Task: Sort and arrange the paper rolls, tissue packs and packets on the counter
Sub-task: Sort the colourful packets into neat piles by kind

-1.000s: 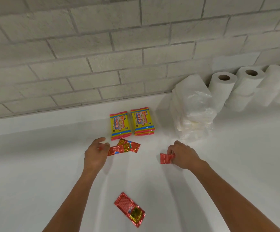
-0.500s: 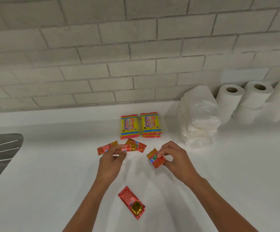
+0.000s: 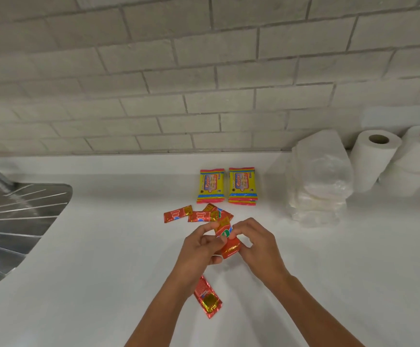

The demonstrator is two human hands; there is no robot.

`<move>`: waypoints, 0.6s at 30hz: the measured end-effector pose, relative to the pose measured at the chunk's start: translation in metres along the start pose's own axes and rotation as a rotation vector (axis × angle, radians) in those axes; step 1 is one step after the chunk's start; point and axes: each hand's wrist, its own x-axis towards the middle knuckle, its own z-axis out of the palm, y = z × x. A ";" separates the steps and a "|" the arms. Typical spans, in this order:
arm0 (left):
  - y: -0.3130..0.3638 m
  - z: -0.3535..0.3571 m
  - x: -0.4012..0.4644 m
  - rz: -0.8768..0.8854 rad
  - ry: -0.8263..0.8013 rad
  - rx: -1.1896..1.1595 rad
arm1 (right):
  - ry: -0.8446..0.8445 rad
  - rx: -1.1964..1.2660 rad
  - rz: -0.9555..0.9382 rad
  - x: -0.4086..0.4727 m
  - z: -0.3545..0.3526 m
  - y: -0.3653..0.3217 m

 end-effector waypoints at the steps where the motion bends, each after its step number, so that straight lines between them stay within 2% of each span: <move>1: 0.001 -0.002 0.000 0.010 0.019 -0.015 | -0.015 0.017 0.013 -0.001 0.004 -0.001; 9: 0.015 -0.054 0.034 0.129 0.184 0.038 | -0.134 0.078 0.145 0.007 0.029 -0.007; 18: 0.040 -0.155 0.136 0.249 0.248 0.356 | -0.177 -0.031 0.373 0.036 0.093 -0.009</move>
